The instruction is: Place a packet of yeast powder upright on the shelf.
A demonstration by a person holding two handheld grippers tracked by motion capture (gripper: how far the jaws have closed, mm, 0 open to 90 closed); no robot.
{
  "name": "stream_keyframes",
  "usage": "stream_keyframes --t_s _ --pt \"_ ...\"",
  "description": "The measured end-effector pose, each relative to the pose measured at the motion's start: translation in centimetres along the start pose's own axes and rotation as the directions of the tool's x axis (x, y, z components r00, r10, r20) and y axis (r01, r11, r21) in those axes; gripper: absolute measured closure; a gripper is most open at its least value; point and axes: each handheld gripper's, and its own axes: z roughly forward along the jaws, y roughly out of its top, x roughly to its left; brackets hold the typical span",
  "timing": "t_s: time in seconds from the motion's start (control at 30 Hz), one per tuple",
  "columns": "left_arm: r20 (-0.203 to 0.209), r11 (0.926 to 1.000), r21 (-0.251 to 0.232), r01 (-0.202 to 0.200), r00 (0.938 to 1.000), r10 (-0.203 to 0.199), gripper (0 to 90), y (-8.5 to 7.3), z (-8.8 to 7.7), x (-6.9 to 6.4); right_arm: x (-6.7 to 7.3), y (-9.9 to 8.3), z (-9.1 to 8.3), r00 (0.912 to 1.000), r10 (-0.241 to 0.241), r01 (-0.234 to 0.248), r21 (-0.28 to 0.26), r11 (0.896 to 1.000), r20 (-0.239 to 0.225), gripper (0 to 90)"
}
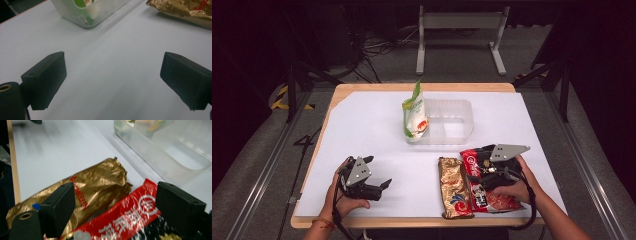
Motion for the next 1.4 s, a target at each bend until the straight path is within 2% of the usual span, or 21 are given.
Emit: stream_keyframes --t_s 0.1,0.23,0.33,0.37,0.4,0.47,0.7,0.83,0.97,1.1,1.2,1.3,1.37,1.4 --pt "-0.001 0.9999 0.01 -0.007 1.0 0.007 7.5 -0.1 0.0 -0.1 -0.5 0.8 1.3 0.9998 0.003 -0.002 0.027 1.0 -0.02 17.1" --pt "0.003 0.9999 0.013 -0.01 1.0 0.009 7.5 -0.1 0.0 -0.2 -0.8 1.3 2.2 0.9994 0.01 -0.01 0.03 1.0 -0.032 17.1" --pt "0.01 0.9998 0.016 -0.014 0.9999 0.014 8.5 -0.1 0.1 -0.3 -1.3 1.8 3.8 0.9991 0.022 -0.019 0.059 0.998 -0.036 17.0" --pt "0.01 0.9998 0.016 -0.014 0.9999 0.014 8.5 -0.1 0.1 -0.3 -1.3 1.8 3.8 0.9991 0.022 -0.019 0.059 0.998 -0.036 17.0" --pt "0.011 0.9995 0.027 -0.018 0.9998 0.018 8.5 -0.1 0.3 -0.4 -1.4 2.0 4.6 0.9985 0.026 -0.023 0.073 0.997 -0.049 17.0" --pt "0.012 0.9993 0.029 -0.024 0.9996 0.024 8.5 -0.1 0.3 -0.4 -1.5 2.0 4.8 0.9981 0.029 -0.024 0.08 0.996 -0.055 17.0" --pt "0.017 0.9988 0.035 -0.033 0.9993 0.032 8.6 -0.1 0.5 -0.5 -1.6 2.3 7.1 0.9951 0.036 -0.021 0.151 0.988 -0.093 18.3" --pt "0.024 0.9985 0.041 -0.035 0.9992 0.034 8.7 -0.1 0.6 -0.6 -1.7 2.3 8.0 0.9944 0.039 -0.02 0.188 0.982 -0.098 17.2" --pt "0.03 0.9982 0.046 -0.038 0.9989 0.037 8.7 -0.2 0.7 -0.6 -2.0 2.2 8.4 0.9899 0.07 -0.044 0.202 0.978 -0.123 17.9" --pt "0.038 0.9976 0.051 -0.045 0.9983 0.044 8.7 -0.1 0.8 -0.8 -2.1 1.9 8.7 0.9766 0.107 -0.065 0.218 0.974 -0.187 25.9" --pt "0.04 0.997 0.058 -0.051 0.998 0.049 8.7 -0.1 0.9 -0.8 -2.1 2.0 8.5 0.9706 0.12 -0.073 0.218 0.973 -0.209 34.6" --pt "0.042 0.9969 0.06 -0.051 0.998 0.048 8.7 -0.2 1.0 -0.8 -2.2 2.1 8.2 0.9711 0.115 -0.07 0.212 0.975 -0.209 49.6" --pt "0.044 0.9967 0.063 -0.051 0.9979 0.048 8.7 -0.1 1.1 -0.9 -2.5 2.1 7.8 0.9687 0.127 -0.083 0.204 0.976 -0.214 55.9" --pt "0.044 0.9967 0.063 -0.052 0.9978 0.049 8.7 -0.2 1.1 -0.8 -2.5 2.0 7.7 0.9708 0.119 -0.075 0.204 0.976 -0.209 59.7"
